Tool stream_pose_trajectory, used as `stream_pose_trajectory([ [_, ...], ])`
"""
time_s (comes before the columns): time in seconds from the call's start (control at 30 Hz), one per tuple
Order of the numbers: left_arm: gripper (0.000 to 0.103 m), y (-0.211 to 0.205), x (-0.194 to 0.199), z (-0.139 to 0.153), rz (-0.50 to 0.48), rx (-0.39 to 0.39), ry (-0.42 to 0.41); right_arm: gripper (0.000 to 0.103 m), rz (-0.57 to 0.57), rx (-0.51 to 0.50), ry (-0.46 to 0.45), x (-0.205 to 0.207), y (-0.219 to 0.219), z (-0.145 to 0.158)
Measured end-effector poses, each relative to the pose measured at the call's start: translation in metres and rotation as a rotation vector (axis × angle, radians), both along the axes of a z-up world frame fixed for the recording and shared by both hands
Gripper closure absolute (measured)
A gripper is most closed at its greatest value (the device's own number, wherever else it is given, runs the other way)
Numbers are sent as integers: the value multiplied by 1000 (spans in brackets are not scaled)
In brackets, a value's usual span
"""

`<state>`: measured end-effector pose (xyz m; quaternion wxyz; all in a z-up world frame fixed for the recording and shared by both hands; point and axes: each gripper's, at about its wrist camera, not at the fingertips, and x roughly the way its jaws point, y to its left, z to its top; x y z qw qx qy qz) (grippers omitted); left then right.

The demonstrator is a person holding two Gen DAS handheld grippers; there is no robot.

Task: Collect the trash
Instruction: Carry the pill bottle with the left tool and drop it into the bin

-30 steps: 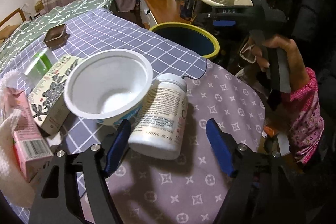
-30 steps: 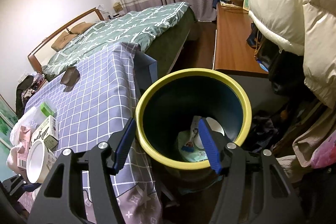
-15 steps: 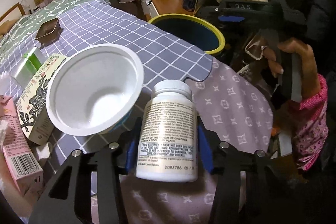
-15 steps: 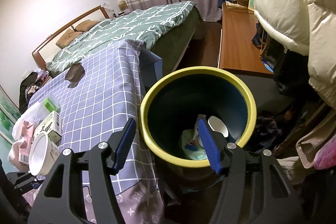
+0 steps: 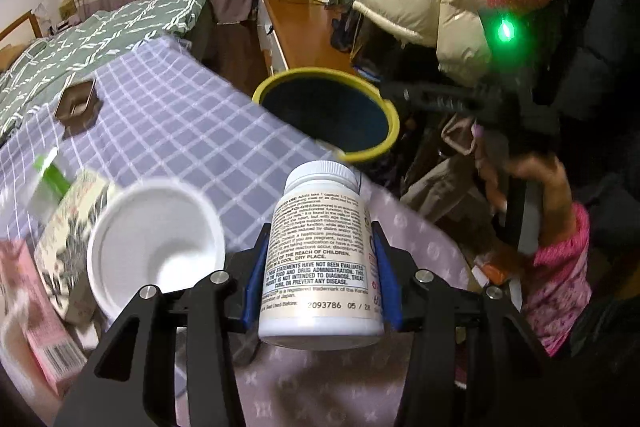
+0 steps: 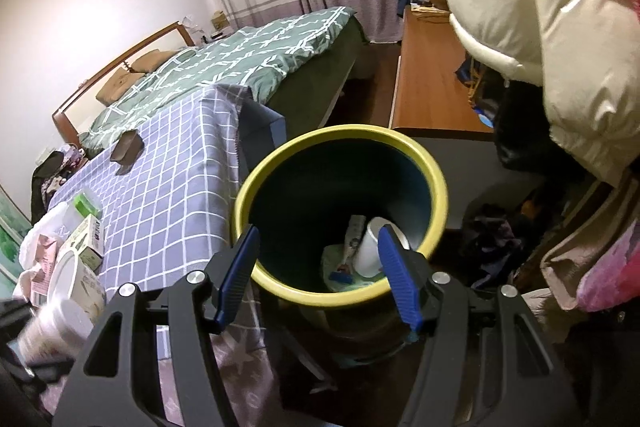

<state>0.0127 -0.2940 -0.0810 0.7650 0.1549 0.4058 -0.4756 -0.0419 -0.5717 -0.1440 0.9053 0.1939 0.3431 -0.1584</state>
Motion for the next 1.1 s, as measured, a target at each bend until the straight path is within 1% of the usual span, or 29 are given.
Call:
stream_pose_trajectory([
  [0.13,56,-27,9,13,-4,-6,-25,44,-15,-12,6,-13,-7,-2],
  [0.23,56,-55,20,19,-3,-5,-42,44,-38,-20,12,-22,-14,-5],
  [0.3,56,-79,29,20,4,-5,-34,44,-52,-27,17,-28,-19,-6],
  [0.5,56,-149,47,11,-11,21,-23,44,-78,-23,23,-42,-29,-12],
  [0.67,56,-194,61,-3,-3,53,-25,44,-94,-5,32,-49,-35,-19],
  [0.7,55,-202,65,-6,13,62,-29,44,-96,-2,35,-49,-36,-21],
  [0.73,43,-205,68,-7,27,63,-36,44,-98,2,39,-50,-37,-23],
  [0.8,24,-208,72,-4,66,52,-73,44,-100,5,45,-51,-37,-24],
  [0.9,23,-195,73,12,95,1,-85,44,-98,7,48,-51,-36,-25],
  [0.97,20,-173,70,27,124,-42,-106,44,-92,5,47,-48,-33,-24],
  [1.03,13,-147,65,40,150,-77,-131,44,-80,3,41,-45,-27,-21],
  [1.1,10,-117,59,55,189,-110,-169,44,-66,0,38,-42,-22,-19],
])
